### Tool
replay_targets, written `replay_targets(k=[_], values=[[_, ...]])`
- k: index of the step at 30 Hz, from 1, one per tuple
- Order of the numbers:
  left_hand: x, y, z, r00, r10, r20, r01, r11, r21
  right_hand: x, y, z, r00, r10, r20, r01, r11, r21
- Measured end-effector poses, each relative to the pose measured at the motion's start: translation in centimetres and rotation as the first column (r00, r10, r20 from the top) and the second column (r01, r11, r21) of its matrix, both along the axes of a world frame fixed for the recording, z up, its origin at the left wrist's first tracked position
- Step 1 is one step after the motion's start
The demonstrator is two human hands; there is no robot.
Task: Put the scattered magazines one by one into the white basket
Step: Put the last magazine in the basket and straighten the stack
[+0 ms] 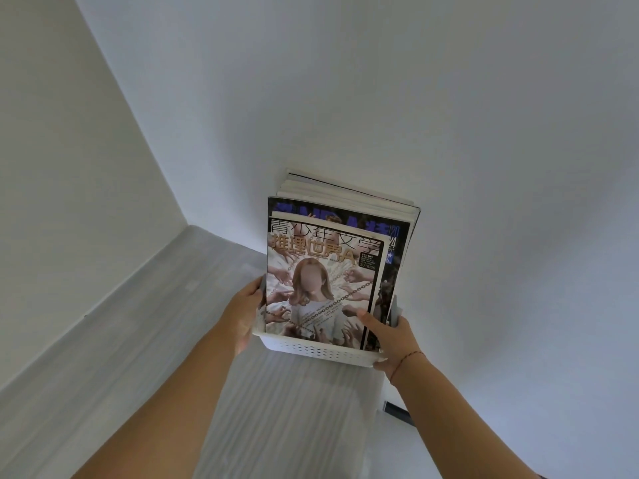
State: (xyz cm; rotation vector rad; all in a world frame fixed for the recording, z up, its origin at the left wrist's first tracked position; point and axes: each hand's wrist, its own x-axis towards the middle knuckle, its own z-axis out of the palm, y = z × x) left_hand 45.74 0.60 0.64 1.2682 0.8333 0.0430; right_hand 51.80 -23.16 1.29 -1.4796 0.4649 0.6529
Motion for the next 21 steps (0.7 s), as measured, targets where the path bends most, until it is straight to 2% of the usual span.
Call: replay_targets(k=[8, 12, 16, 19, 21], values=[[2.6, 2.1, -0.2, 0.994, -0.11, -0.021, 0.112, 0.987, 0.119, -1.4, 1.7, -0.8, 0.986, -0.166, -0.032, 0.166, 0.986, 0.015], [4.5, 2.7, 0.1, 0.993, -0.118, -0.01, 0.118, 0.977, 0.176, -0.5, 2.6, -0.6, 0.982, -0.187, -0.016, 0.188, 0.982, 0.018], [5.3, 2.9, 0.0, 0.993, -0.12, 0.021, 0.114, 0.977, 0.183, 0.3, 2.6, -0.5, 0.989, -0.146, 0.026, 0.144, 0.988, 0.059], [5.2, 2.7, -0.1, 0.994, -0.103, 0.038, 0.093, 0.974, 0.209, 0.3, 2.1, -0.7, 0.99, -0.039, 0.138, 0.041, 0.999, -0.011], [4.9, 2.6, 0.0, 0.996, -0.088, -0.001, 0.084, 0.957, 0.278, 0.7, 1.7, -0.6, 0.974, 0.053, 0.221, -0.035, 0.996, -0.083]])
